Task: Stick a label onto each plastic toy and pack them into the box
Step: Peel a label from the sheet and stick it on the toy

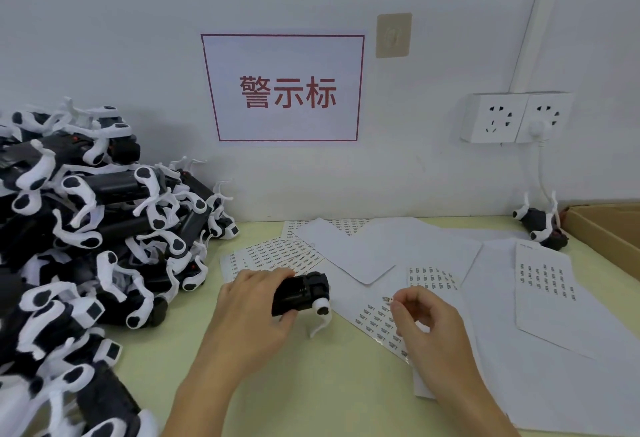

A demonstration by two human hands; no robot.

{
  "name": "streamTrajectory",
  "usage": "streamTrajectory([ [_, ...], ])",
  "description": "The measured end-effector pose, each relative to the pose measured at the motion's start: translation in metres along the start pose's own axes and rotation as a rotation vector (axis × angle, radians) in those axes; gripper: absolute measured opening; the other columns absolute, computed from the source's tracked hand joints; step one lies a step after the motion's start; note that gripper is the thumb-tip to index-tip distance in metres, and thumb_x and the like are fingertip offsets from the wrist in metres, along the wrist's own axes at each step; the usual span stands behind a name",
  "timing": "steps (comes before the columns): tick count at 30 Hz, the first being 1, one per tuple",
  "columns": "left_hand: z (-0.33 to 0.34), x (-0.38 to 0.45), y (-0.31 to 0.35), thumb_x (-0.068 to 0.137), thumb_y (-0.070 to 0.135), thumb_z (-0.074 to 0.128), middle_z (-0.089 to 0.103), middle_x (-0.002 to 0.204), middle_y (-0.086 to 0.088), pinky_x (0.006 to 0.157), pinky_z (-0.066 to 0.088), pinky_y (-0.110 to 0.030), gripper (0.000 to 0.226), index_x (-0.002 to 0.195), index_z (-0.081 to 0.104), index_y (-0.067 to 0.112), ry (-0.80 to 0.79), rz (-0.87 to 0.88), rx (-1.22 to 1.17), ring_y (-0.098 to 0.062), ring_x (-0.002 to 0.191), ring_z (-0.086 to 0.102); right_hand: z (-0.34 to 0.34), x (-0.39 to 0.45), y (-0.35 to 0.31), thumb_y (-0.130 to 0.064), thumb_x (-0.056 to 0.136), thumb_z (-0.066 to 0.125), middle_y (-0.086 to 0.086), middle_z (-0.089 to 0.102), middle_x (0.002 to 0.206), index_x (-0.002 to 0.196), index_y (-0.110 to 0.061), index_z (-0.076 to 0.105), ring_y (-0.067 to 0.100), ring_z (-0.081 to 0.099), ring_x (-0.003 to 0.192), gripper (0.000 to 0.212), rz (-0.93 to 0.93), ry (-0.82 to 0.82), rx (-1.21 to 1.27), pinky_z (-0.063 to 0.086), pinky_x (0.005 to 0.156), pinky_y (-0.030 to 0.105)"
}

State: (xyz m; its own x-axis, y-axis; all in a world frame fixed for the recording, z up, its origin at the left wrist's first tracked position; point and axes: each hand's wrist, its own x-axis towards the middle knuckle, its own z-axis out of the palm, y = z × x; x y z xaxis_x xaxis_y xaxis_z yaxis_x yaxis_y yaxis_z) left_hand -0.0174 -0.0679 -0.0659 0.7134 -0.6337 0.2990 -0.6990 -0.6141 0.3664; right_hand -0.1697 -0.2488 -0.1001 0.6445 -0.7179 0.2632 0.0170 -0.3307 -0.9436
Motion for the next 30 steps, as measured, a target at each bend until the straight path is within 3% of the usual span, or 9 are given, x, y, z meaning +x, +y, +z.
streamTrajectory([
  [4,-0.003,0.002,0.001,0.077,0.024,0.083,0.067,0.094,0.015,0.066,0.057,-0.031,0.037,0.102,0.059,0.039,0.135,-0.25,-0.494,-0.004,0.081,0.065,-0.001,0.0,0.0,-0.009,0.09,0.064,-0.008,0.065,0.069,0.076,-0.021,0.067,0.007,0.059,0.067,0.018,0.0,0.006,-0.003,0.046,0.066,0.027],
  [6,-0.001,0.004,0.003,0.078,0.018,0.083,0.068,0.089,0.005,0.052,0.052,-0.023,0.041,0.096,0.053,0.039,0.183,-0.302,-0.749,-0.007,0.069,0.068,-0.002,0.001,0.001,-0.009,0.091,0.063,-0.007,0.065,0.069,0.077,-0.021,0.068,0.008,0.059,0.066,0.018,0.009,0.01,0.002,0.046,0.065,0.027],
  [9,0.008,0.003,0.012,0.081,0.025,0.081,0.067,0.091,-0.004,0.062,0.053,-0.031,0.036,0.098,0.052,0.036,0.239,-0.401,-1.037,-0.014,0.069,0.071,-0.005,0.003,0.002,-0.009,0.091,0.062,-0.005,0.065,0.07,0.077,-0.021,0.068,0.011,0.06,0.067,0.019,0.02,0.025,0.028,0.047,0.054,0.023],
  [12,0.026,0.002,0.023,0.071,0.027,0.088,0.067,0.103,-0.015,0.085,0.054,-0.053,0.05,0.109,0.056,0.031,0.18,-0.506,-1.355,-0.032,0.083,0.072,-0.006,0.005,0.004,-0.009,0.092,0.062,-0.005,0.066,0.07,0.078,-0.021,0.068,0.015,0.06,0.07,0.02,0.026,0.041,0.031,0.045,0.061,0.028],
  [14,0.037,0.0,0.029,0.069,0.027,0.085,0.067,0.105,-0.02,0.081,0.056,-0.054,0.05,0.111,0.06,0.035,0.094,-0.534,-1.472,-0.034,0.079,0.069,-0.007,0.006,0.005,-0.008,0.092,0.062,-0.004,0.067,0.072,0.079,-0.021,0.068,0.019,0.062,0.073,0.02,0.032,0.053,0.031,0.044,0.064,0.031],
  [17,0.051,0.0,0.035,0.079,0.016,0.075,0.07,0.093,-0.018,0.057,0.056,-0.036,0.048,0.121,0.063,0.036,-0.035,-0.516,-1.637,-0.026,0.064,0.066,-0.008,0.007,0.005,-0.007,0.092,0.062,-0.005,0.066,0.071,0.078,-0.02,0.068,0.015,0.061,0.072,0.02,0.037,0.058,0.01,0.044,0.065,0.033],
  [24,0.059,0.001,0.032,0.091,0.001,0.063,0.06,0.093,-0.019,0.069,0.057,-0.038,0.053,0.126,0.059,0.04,-0.135,-0.376,-1.628,-0.028,0.072,0.064,-0.005,0.005,0.004,-0.007,0.092,0.062,-0.015,0.065,0.078,0.077,-0.023,0.067,0.001,0.059,0.079,0.022,-0.042,0.085,-0.082,0.044,0.062,0.007],
  [27,0.06,0.0,0.033,0.089,0.006,0.068,0.071,0.102,-0.02,0.072,0.058,-0.042,0.053,0.126,0.061,0.044,-0.128,-0.343,-1.59,-0.032,0.085,0.07,-0.002,0.004,0.001,-0.006,0.091,0.063,-0.017,0.062,0.086,0.078,-0.026,0.067,0.004,0.058,0.085,0.024,-0.091,0.088,-0.121,0.047,0.061,0.015],
  [30,0.061,0.0,0.034,0.081,0.017,0.078,0.072,0.111,-0.02,0.075,0.058,-0.042,0.057,0.125,0.061,0.048,-0.145,-0.322,-1.543,-0.034,0.101,0.07,0.002,0.004,-0.008,-0.011,0.089,0.064,-0.022,0.056,0.096,0.079,-0.029,0.065,0.002,0.054,0.097,0.021,-0.156,0.066,-0.191,0.044,0.076,0.021],
])
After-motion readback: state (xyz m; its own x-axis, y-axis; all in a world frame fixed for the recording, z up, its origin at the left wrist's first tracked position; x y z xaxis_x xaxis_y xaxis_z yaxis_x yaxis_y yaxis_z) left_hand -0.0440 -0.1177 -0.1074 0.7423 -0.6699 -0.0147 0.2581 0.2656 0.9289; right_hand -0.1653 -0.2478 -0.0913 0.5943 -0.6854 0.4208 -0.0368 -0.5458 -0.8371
